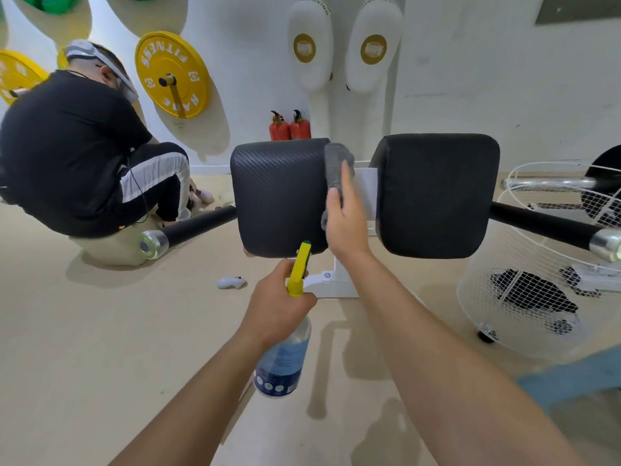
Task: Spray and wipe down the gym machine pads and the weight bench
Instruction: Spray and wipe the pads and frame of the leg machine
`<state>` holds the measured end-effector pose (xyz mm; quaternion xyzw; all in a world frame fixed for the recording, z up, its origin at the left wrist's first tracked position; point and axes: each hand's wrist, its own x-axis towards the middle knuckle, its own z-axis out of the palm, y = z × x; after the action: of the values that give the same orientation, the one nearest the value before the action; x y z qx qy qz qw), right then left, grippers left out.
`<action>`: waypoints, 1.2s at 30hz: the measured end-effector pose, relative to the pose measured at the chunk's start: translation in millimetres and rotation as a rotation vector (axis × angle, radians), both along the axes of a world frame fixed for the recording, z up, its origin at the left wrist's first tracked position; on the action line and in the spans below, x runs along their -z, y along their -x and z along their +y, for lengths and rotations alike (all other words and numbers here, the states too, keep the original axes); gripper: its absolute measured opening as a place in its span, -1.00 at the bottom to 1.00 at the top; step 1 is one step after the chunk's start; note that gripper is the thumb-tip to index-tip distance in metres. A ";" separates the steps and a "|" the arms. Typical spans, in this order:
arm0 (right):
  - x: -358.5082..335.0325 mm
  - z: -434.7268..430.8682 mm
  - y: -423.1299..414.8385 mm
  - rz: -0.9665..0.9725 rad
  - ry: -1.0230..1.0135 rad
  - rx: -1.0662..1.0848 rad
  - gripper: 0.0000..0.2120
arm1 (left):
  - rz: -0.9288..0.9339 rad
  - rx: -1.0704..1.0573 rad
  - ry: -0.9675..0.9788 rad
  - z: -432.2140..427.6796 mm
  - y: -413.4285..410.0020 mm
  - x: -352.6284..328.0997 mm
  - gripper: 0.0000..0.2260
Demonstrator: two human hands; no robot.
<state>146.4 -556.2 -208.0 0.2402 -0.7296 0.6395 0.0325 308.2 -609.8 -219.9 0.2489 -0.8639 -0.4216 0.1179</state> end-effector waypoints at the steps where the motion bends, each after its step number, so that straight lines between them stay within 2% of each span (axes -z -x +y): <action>1: 4.7 -7.5 -1.3 0.058 -0.068 0.016 -0.49 | 0.018 -0.013 0.001 -3.6 -2.3 -1.6 -0.68; 3: 25.5 -17.8 -13.2 0.112 -0.153 0.126 -0.49 | 0.042 -0.036 0.007 -11.8 -6.1 -4.3 -0.68; 7: 65.5 -22.4 -44.8 0.066 -0.204 0.295 -0.47 | 0.068 -0.068 0.011 -22.8 -6.9 -6.7 -0.70; 13: 70.1 -1.4 -54.1 0.024 -0.294 0.190 -0.45 | 0.093 -0.106 -0.010 -21.3 -4.2 -1.4 -0.72; 15: 49.8 2.3 -46.0 0.149 -0.295 0.196 -0.47 | 0.096 -0.097 -0.019 -20.7 -5.0 -0.4 -0.72; 17: 22.3 -5.9 -30.2 0.367 -0.293 0.189 -0.48 | 0.106 -0.094 -0.022 -21.5 -6.0 -1.4 -0.72; 20: 6.8 -24.7 -5.8 0.603 -0.471 0.185 -0.46 | 0.118 -0.101 -0.019 -24.3 -8.8 -2.8 -0.71; 23: 39.7 -19.1 -12.2 0.661 -0.634 0.252 -0.33 | 0.120 -0.103 -0.025 -28.6 -14.2 -0.6 -0.71; 26: 93.5 4.3 -34.4 0.701 -0.734 0.165 -0.14 | 0.125 -0.102 -0.052 -32.7 -19.3 2.3 -0.74; 28: 112.2 17.5 -40.8 0.709 -0.758 0.116 -0.08 | 0.121 -0.096 -0.055 -34.1 -21.3 4.4 -0.74; 33: 69.2 14.4 -20.8 0.695 -0.635 0.227 -0.26 | 0.123 -0.083 -0.063 -35.4 -21.8 8.3 -0.71; 36: 43.9 2.4 -8.5 0.664 -0.635 0.258 -0.31 | 0.128 -0.075 -0.070 -36.3 -21.8 9.4 -0.71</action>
<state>154.9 -553.8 -251.9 0.3371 -0.8629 0.2646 0.2678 330.0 -646.1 -229.3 0.2575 -0.8293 -0.4621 0.1798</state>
